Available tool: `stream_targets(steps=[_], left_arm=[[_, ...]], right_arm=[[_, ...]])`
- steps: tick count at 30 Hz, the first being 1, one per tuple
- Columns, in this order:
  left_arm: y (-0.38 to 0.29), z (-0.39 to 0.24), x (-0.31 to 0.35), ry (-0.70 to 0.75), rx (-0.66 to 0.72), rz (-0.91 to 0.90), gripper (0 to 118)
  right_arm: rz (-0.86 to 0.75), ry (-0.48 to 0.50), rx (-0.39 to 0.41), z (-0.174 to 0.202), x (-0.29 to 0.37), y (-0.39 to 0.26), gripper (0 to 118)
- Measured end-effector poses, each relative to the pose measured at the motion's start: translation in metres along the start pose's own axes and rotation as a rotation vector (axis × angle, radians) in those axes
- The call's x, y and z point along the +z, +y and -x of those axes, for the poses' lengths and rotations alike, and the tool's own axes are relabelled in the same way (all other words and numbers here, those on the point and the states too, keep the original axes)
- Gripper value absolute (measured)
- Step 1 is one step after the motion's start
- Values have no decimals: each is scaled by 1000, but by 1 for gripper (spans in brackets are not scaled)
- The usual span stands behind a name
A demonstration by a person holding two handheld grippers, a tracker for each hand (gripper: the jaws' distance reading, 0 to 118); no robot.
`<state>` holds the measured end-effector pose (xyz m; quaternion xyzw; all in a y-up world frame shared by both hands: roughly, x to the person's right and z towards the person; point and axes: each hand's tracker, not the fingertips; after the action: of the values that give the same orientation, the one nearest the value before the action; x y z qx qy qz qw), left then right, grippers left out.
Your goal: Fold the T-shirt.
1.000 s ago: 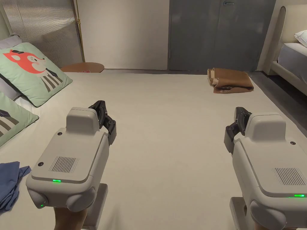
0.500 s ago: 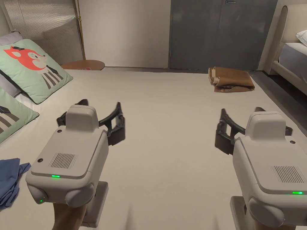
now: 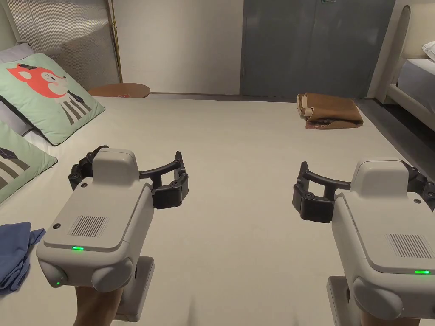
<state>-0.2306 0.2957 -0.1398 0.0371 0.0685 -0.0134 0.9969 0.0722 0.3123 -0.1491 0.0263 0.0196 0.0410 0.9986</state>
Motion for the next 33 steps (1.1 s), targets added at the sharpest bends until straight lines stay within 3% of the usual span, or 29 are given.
stream_targets(steps=[33], left_arm=[[-3,2,0,-7,0,14,109]], right_arm=[[4,10,8,3,-1,0,118]])
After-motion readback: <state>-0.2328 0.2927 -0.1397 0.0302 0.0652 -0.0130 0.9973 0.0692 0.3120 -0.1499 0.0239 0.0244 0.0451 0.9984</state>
